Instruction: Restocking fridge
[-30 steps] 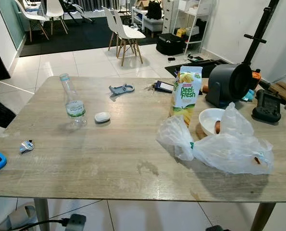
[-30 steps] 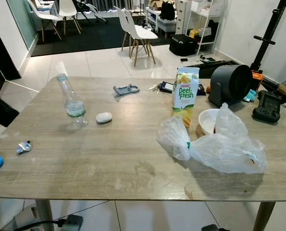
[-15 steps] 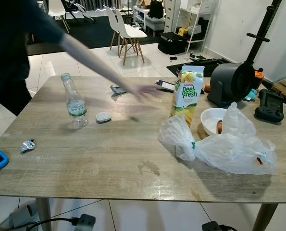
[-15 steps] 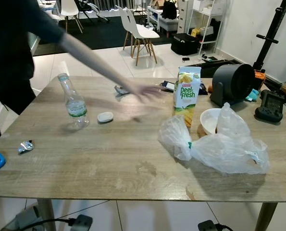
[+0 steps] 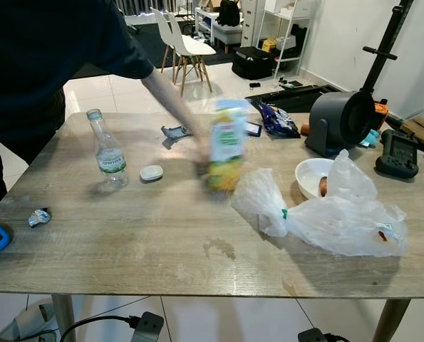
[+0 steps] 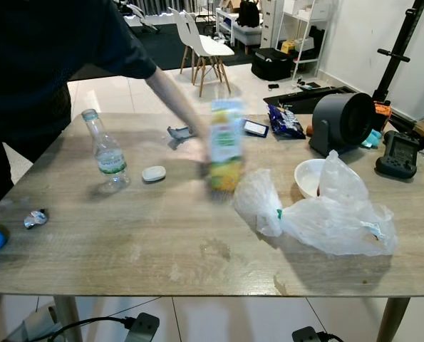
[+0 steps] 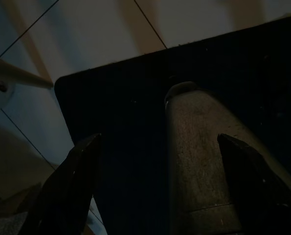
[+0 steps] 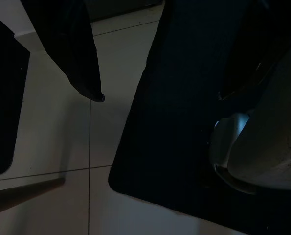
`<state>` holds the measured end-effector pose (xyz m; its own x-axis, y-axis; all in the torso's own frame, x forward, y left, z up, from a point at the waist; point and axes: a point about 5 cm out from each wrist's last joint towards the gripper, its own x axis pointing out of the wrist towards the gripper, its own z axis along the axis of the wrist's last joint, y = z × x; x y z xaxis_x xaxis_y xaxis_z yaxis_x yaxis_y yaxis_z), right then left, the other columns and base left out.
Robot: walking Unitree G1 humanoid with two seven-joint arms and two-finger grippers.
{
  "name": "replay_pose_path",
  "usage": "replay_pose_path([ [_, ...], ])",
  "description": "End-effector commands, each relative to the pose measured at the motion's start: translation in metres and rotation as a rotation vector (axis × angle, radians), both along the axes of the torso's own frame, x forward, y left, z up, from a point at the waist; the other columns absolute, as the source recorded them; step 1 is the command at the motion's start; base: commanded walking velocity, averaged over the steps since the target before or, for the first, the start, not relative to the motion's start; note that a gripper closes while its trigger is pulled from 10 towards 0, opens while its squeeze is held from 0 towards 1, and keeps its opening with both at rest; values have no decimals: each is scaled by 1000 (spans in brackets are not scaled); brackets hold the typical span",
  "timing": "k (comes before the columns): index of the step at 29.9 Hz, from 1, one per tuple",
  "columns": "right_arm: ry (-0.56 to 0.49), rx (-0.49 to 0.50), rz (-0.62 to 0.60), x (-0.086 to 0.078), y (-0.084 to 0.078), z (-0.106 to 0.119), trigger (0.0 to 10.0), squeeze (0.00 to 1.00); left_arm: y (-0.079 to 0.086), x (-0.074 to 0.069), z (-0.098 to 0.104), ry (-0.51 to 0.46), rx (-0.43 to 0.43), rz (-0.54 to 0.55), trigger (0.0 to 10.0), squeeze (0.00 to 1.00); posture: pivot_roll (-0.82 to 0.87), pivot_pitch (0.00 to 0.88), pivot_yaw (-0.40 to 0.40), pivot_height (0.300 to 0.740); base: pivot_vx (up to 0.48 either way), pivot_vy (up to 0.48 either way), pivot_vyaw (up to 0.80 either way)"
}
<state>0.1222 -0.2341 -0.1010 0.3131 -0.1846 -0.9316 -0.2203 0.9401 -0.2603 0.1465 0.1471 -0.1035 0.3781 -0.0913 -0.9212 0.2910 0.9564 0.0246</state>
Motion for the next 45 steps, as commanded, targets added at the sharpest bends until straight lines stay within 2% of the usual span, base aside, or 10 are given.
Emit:
replay_pose_path([
  [1,6,8,-6,-1,1,-1,10000,0,8,-6,-2,26,16,1,10000,0,54,0,14,740,0,0,0],
  [27,11,4,2,-2,-4,0,10000,0,10,-5,-1,21,6,10,10000,0,52,0,8,740,0,0,0],
  [35,21,1,-5,-6,-6,0,10000,0,12,-9,-3,34,8,14,10000,0,48,0,12,740,0,0,0],
  [45,16,3,-10,-5,-5,0,10000,0,15,-3,-1,21,11,22,10000,0,52,0,7,740,0,0,0],
])
